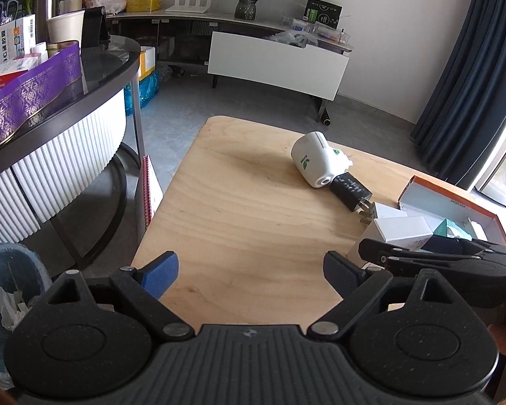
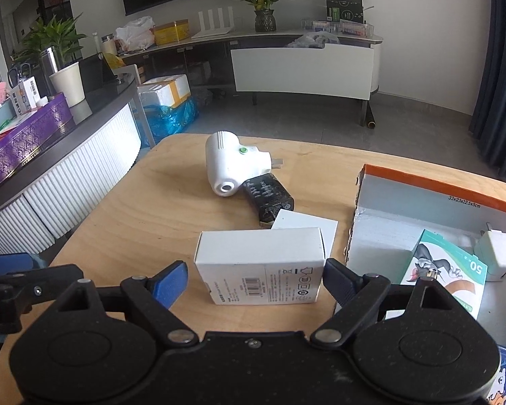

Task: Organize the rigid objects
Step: 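Grasp white plug device with left tool while right tool grasps white box, then carry white plug device and white box toward the tray with both tools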

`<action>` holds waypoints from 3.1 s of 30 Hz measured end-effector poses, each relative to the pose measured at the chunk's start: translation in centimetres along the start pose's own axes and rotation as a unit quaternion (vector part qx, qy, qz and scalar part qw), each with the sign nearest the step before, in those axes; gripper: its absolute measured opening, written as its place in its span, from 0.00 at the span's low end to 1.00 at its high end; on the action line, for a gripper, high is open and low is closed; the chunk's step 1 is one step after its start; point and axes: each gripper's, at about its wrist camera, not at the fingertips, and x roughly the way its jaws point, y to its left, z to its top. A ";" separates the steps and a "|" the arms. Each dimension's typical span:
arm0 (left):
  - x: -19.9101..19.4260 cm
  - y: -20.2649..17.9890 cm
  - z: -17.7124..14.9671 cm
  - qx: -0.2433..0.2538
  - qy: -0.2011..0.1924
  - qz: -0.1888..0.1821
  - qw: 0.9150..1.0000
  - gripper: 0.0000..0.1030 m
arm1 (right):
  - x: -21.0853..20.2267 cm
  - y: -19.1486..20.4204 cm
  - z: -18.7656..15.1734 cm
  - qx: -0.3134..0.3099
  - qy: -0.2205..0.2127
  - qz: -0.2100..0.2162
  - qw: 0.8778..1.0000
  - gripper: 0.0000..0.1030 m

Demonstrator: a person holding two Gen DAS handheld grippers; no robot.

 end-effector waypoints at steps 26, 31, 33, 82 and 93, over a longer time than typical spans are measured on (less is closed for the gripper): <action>14.4 -5.1 7.6 0.066 0.021 -0.049 0.996 1.00 | -4.7 -1.8 -1.8 0.024 -0.036 0.036 0.998 0.90; 15.1 -5.0 7.3 0.084 0.013 -0.050 0.995 0.98 | -5.2 -1.8 -1.8 0.027 -0.044 0.047 0.998 0.90; 15.0 -5.1 7.2 0.087 -0.003 -0.049 0.995 0.91 | -5.3 -1.7 -1.8 0.028 -0.045 0.051 0.997 0.90; -1.2 -5.9 0.5 0.076 -0.066 -0.084 0.991 0.57 | -13.9 -2.7 -3.2 0.063 -0.103 0.009 0.993 0.90; -3.6 -9.3 -1.0 0.096 -0.058 -0.101 0.989 0.57 | -17.7 -4.9 -4.5 0.085 -0.124 -0.019 0.989 0.90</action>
